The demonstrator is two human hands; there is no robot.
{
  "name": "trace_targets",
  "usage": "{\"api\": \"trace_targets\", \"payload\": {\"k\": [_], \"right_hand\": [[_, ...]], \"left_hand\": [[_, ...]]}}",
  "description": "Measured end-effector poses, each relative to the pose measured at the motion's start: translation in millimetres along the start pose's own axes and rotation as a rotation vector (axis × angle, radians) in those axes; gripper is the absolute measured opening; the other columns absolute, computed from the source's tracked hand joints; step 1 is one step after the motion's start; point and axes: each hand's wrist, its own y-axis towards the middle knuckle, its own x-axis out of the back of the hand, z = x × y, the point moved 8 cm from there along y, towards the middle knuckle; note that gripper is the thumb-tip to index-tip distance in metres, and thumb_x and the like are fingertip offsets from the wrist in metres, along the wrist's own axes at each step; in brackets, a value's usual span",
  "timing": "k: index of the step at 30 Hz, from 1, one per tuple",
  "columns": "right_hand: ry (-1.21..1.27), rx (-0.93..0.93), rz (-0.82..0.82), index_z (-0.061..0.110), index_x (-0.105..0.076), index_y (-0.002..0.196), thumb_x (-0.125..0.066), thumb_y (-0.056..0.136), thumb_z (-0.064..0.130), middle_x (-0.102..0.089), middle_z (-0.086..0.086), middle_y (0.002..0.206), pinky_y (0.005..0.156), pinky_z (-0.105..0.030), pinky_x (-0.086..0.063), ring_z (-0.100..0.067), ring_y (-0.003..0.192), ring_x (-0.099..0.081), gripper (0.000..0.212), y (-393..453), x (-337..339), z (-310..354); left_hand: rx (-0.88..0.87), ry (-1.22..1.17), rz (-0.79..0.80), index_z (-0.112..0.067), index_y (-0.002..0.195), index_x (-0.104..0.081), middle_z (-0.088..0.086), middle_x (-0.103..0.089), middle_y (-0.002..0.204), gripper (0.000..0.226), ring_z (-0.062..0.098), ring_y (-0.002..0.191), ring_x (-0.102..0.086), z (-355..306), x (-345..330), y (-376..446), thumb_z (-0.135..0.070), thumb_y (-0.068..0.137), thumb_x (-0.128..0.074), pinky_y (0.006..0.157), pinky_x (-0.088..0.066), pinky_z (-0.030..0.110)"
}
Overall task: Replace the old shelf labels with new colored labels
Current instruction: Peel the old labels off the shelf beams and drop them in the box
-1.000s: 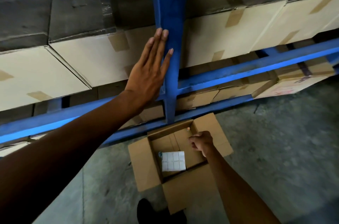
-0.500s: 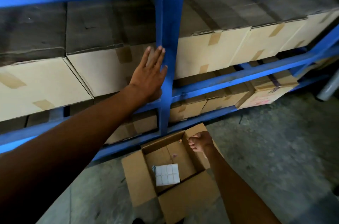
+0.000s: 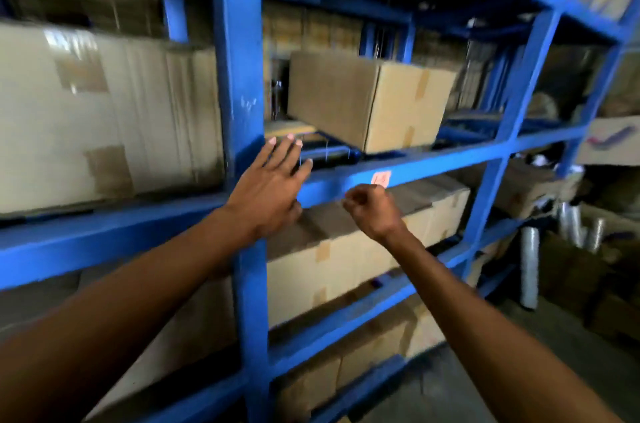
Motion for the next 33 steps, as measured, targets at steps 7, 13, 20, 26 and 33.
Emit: {"api": "trace_targets", "payload": {"k": [7, 13, 20, 26, 33], "right_hand": [[-0.022, 0.312, -0.383, 0.011, -0.069, 0.087, -0.059, 0.081, 0.029, -0.072, -0.015, 0.095, 0.084, -0.043, -0.052, -0.031, 0.095, -0.064, 0.021, 126, 176, 139], [0.011, 0.441, -0.618, 0.013, -0.068, 0.099, -0.055, 0.083, 0.026, -0.069, -0.015, 0.106, 0.083, -0.039, -0.049, -0.034, 0.102, -0.061, 0.024, 203, 273, 184], [-0.116, 0.524, -0.666, 0.0, -0.063, 0.094, -0.049, 0.088, 0.017, -0.059, -0.02, 0.108, 0.074, -0.039, -0.041, -0.037, 0.102, -0.052, 0.023, 263, 291, 197], [-0.18, 0.606, -0.717, -0.002, -0.06, 0.103, -0.046, 0.09, 0.015, -0.053, -0.017, 0.121, 0.09, -0.042, -0.036, -0.033, 0.111, -0.044, 0.026, 281, 267, 200], [-0.085, 0.639, -0.804, -0.003, -0.061, 0.096, -0.049, 0.087, 0.01, -0.058, -0.019, 0.107, 0.087, -0.042, -0.039, -0.033, 0.102, -0.048, 0.02, 277, 269, 203]], "left_hand": [[0.071, 0.155, -0.41, -0.01, 0.146, -0.022, 0.018, -0.015, 0.156, 0.079, 0.029, 0.146, -0.004, 53, 142, 132, -0.032, 0.078, -0.056, 0.118, 0.001, 0.043], [0.191, 0.375, -0.481, -0.009, 0.148, -0.012, 0.017, -0.006, 0.158, 0.083, 0.03, 0.146, 0.001, 84, 205, 217, -0.037, 0.081, -0.052, 0.117, 0.001, 0.044], [0.36, 0.516, -0.231, -0.011, 0.148, 0.008, 0.016, 0.013, 0.157, 0.094, 0.03, 0.145, 0.013, 127, 201, 260, -0.045, 0.083, -0.052, 0.118, 0.004, 0.046], [0.371, 0.563, -0.274, -0.01, 0.146, 0.016, 0.016, 0.02, 0.156, 0.106, 0.032, 0.143, 0.018, 130, 191, 262, -0.051, 0.077, -0.054, 0.119, 0.004, 0.046], [0.38, 0.554, -0.237, -0.011, 0.145, 0.018, 0.015, 0.021, 0.155, 0.106, 0.031, 0.143, 0.02, 131, 191, 264, -0.053, 0.079, -0.053, 0.119, 0.004, 0.046]]}}
